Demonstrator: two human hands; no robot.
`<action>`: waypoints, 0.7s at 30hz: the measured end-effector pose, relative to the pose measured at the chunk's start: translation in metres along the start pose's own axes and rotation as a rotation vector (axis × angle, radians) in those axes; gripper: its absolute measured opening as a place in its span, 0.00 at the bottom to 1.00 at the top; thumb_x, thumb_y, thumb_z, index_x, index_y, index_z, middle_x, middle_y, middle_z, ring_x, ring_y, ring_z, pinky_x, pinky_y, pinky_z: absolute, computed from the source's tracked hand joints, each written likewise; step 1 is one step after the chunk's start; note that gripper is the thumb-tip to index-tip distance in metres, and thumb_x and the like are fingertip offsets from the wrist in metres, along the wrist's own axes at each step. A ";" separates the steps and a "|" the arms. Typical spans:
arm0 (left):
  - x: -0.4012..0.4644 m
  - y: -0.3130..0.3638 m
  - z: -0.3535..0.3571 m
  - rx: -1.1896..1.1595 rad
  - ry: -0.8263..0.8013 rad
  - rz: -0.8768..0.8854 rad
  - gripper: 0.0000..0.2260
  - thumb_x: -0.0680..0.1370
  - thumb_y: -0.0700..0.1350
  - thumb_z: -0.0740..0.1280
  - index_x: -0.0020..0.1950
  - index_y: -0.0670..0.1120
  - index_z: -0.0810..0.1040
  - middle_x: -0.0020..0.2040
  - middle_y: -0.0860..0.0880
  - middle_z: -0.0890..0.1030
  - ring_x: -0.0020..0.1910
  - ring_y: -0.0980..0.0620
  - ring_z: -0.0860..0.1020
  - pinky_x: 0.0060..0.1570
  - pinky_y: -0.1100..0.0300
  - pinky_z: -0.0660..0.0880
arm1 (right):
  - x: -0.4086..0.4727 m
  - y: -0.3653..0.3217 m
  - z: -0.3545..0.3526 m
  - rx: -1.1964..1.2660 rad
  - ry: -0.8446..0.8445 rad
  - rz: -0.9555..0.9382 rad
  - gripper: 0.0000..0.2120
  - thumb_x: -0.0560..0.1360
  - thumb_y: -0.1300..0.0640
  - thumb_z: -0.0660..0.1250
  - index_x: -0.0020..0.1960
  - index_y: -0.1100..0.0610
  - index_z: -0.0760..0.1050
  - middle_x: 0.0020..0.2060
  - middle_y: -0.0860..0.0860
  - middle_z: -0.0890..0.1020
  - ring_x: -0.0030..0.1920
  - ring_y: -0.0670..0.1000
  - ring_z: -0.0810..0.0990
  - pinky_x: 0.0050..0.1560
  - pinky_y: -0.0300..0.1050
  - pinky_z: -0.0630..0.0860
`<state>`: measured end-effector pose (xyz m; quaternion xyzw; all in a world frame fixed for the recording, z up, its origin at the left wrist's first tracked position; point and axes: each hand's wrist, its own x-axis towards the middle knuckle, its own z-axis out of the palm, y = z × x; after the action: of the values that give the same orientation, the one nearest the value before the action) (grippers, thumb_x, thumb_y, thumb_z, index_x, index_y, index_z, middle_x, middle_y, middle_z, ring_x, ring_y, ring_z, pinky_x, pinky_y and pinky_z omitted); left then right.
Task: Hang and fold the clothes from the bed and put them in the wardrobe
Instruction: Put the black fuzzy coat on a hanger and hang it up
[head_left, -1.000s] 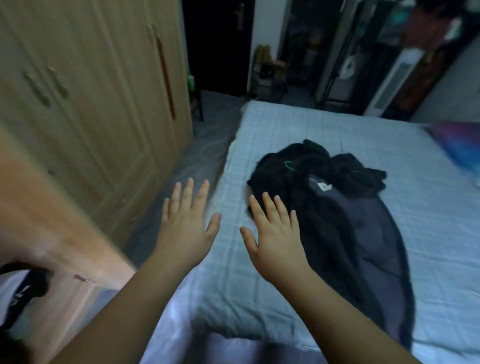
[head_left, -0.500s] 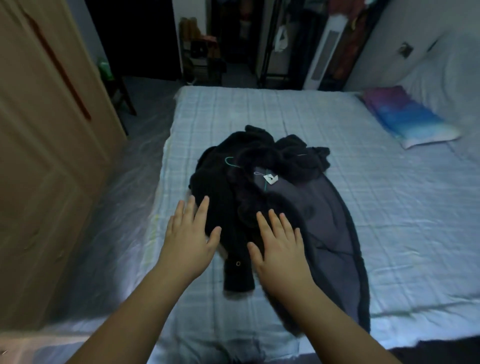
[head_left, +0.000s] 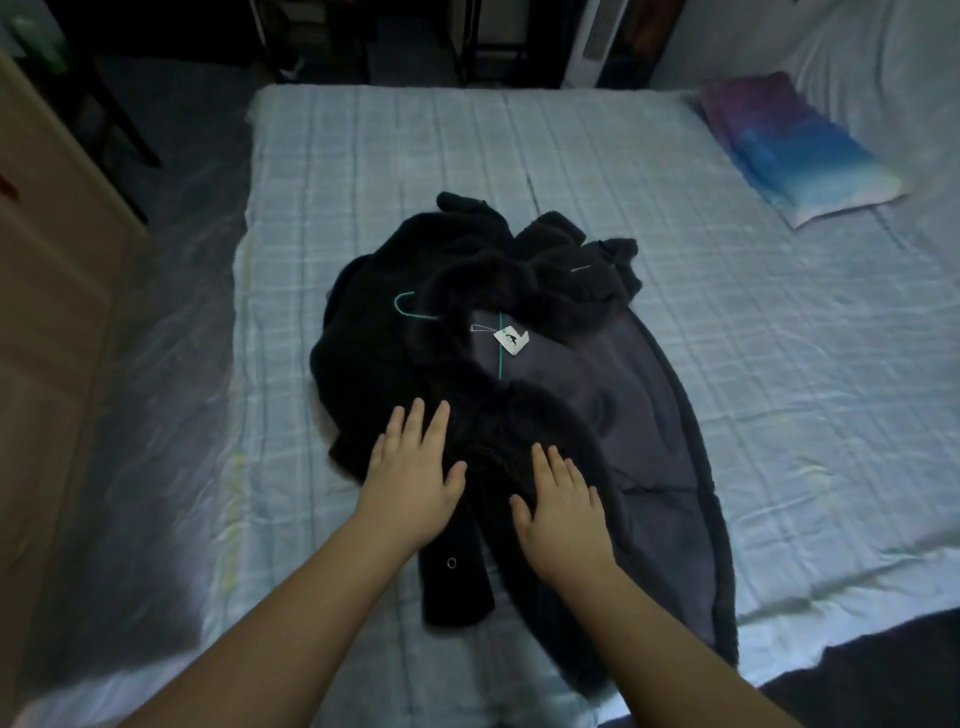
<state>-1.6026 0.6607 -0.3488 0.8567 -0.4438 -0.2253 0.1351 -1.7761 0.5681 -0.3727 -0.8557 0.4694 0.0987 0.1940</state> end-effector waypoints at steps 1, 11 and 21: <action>0.010 -0.001 0.009 -0.003 -0.014 -0.006 0.33 0.82 0.58 0.57 0.82 0.53 0.43 0.82 0.46 0.46 0.81 0.45 0.43 0.79 0.46 0.50 | 0.014 0.007 0.005 0.015 -0.017 0.010 0.34 0.82 0.41 0.55 0.82 0.50 0.45 0.81 0.50 0.53 0.81 0.53 0.51 0.78 0.59 0.56; 0.121 0.022 0.097 0.160 -0.022 0.077 0.37 0.80 0.57 0.62 0.82 0.53 0.42 0.82 0.44 0.43 0.80 0.42 0.41 0.78 0.45 0.49 | 0.143 0.074 0.069 0.046 -0.083 0.011 0.33 0.81 0.44 0.58 0.82 0.49 0.50 0.82 0.52 0.49 0.80 0.59 0.50 0.76 0.67 0.55; 0.190 0.084 0.144 0.418 -0.167 0.298 0.39 0.77 0.54 0.69 0.81 0.59 0.49 0.80 0.48 0.57 0.77 0.45 0.58 0.72 0.38 0.56 | 0.127 0.159 0.081 0.187 0.025 0.115 0.39 0.74 0.58 0.67 0.80 0.53 0.52 0.76 0.51 0.64 0.74 0.53 0.65 0.72 0.58 0.66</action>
<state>-1.6387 0.4519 -0.4872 0.7698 -0.6115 -0.1760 -0.0501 -1.8408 0.4284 -0.5287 -0.8065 0.5274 0.0548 0.2614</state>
